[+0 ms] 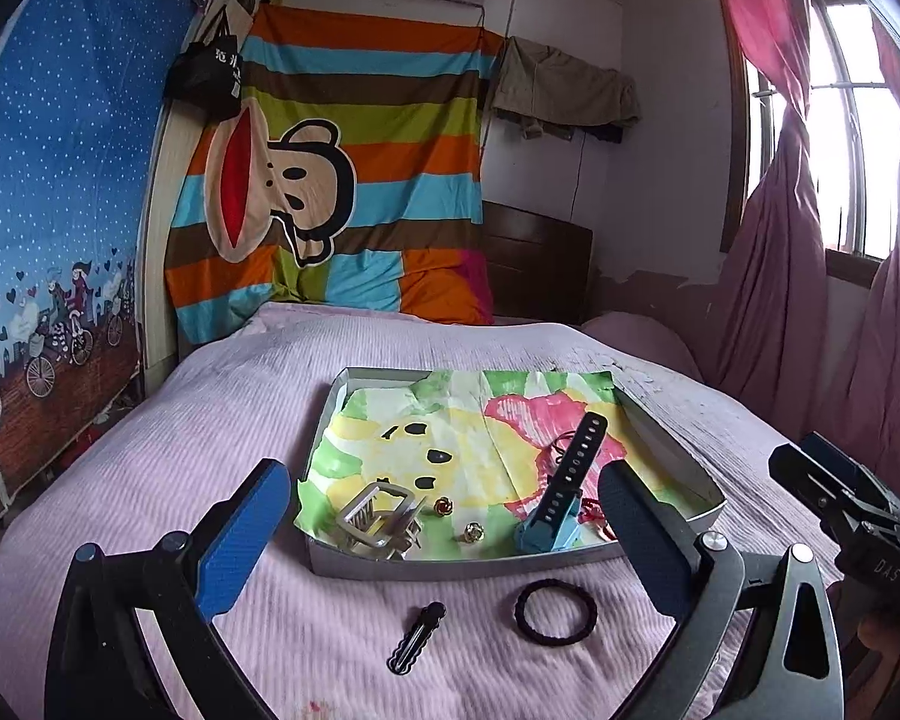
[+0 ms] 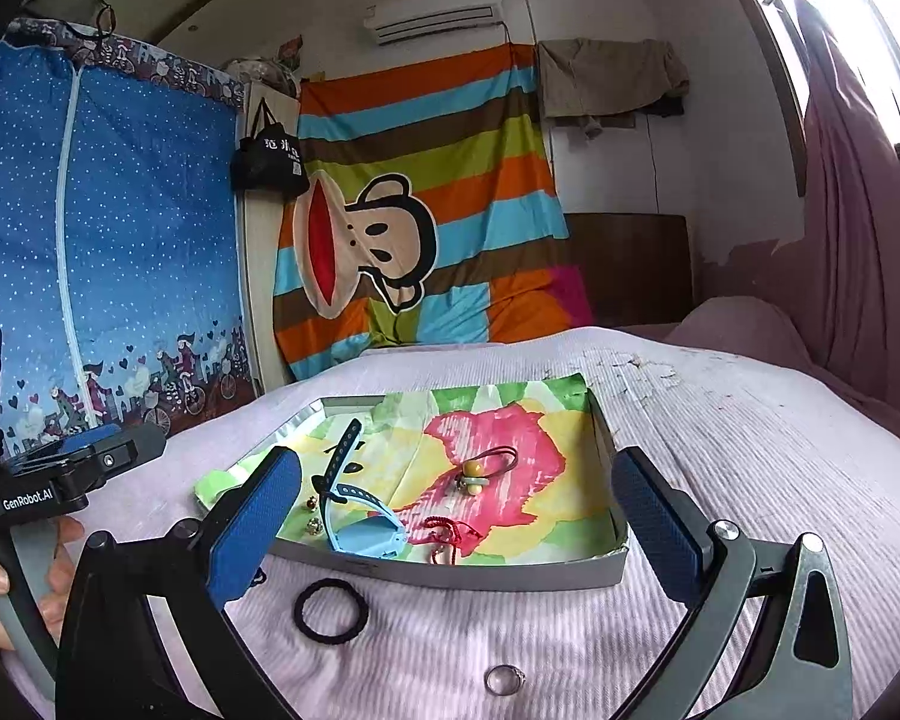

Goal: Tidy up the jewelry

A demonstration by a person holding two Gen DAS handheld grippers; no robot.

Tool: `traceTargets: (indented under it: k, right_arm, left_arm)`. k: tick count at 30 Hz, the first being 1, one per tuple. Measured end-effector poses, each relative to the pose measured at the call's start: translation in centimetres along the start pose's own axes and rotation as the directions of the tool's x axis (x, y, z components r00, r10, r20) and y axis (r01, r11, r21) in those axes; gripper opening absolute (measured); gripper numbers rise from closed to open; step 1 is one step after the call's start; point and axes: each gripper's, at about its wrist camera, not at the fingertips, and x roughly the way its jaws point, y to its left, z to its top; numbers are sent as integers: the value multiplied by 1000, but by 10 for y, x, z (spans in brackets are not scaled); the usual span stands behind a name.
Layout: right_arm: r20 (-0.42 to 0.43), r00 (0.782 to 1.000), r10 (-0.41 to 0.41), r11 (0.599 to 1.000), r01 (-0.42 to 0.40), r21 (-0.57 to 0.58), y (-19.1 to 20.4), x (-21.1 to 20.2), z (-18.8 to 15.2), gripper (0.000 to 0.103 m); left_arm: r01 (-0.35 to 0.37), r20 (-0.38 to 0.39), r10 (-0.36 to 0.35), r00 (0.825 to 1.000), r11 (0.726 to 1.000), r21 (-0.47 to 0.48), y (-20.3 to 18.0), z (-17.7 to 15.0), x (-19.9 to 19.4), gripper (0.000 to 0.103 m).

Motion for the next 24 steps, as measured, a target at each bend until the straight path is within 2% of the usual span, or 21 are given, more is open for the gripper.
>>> traceTargets:
  k: [12, 24]
  right_arm:
    - [47, 999, -9, 999, 10, -31, 5, -58, -27, 102]
    - [-17, 1000, -11, 998, 10, -60, 8, -70, -70, 102]
  left_arm:
    - [-2, 4, 2, 1000, 1000, 7, 2, -41, -35, 103]
    - [-13, -34, 14, 999, 1000, 25, 9, -73, -41, 103]
